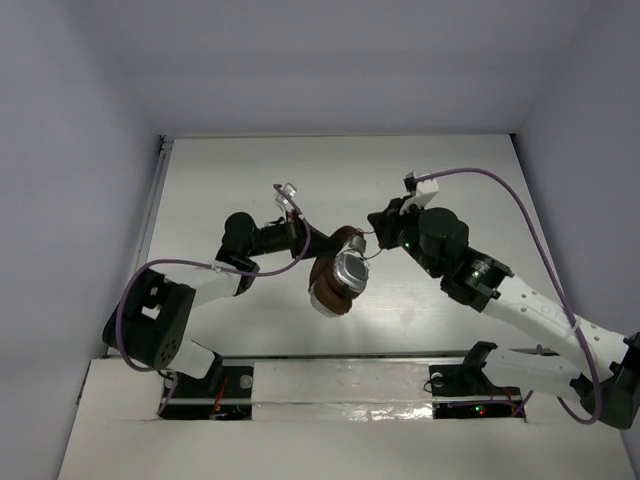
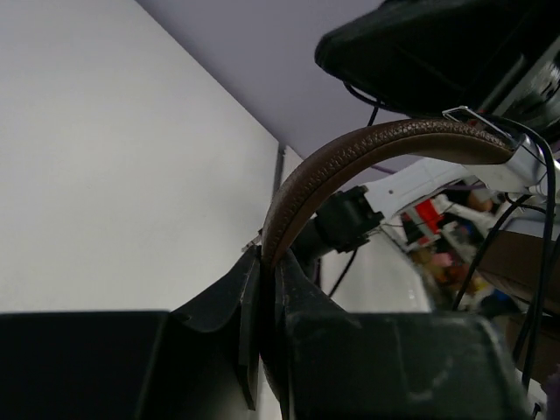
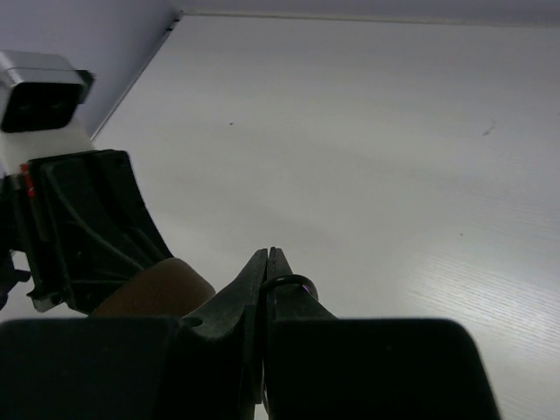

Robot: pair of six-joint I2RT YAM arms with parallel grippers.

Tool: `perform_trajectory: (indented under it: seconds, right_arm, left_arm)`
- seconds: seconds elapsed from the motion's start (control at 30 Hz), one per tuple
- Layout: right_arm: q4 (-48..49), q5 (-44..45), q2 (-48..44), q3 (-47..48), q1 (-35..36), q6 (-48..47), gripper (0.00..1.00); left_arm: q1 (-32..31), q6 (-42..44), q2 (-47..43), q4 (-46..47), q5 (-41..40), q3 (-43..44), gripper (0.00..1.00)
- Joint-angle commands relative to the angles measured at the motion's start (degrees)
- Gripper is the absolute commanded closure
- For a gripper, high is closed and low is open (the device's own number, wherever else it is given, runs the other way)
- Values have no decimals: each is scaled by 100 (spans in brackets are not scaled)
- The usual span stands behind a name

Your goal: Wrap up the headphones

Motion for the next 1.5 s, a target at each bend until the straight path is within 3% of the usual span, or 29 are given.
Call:
perform_trajectory:
  seconds: [0.0,0.13,0.4,0.57,0.77,0.9,1.1,1.4,1.43,1.47]
  right_arm:
    - [1245,-379,-141,-347,-62,151,100]
    - [1775,-739,-475,-787,-62,257,100]
    - [2143,-845,-941,-1515,-62,388,100]
    - [2593,-1486,-626,-1632,-62,416,100]
    - [2601,-2671,85,-1464,-62,353,100]
    - [2926,-2998,403,-1605,-62,564,100]
    - [3296,-3412,684,-1728,-62,863,96]
    - [3717,-3614,1273,-1702,-62,1171,81]
    - [3770,-3579,1308,-1702,-62,1171,82]
    - [3814,-3396,1326,-1710,-62,1180,89]
  left_arm:
    - [130,-1863,147,3601,157,94,100]
    - [349,-2498,447,3853,-98,244,100]
    - [692,-2375,139,2658,-722,437,100]
    - [693,-2288,-10,1946,-1213,622,100]
    - [693,-1515,-730,-39,-2231,859,100]
    - [693,-1032,-1169,-1496,-3076,1149,100]
    - [579,-469,-1644,-2905,-4228,1492,100]
    - [307,-425,-1733,-3153,-4800,1536,100]
    - [306,-398,-1750,-3170,-4836,1536,100]
    - [245,-381,-1759,-3179,-4888,1536,100]
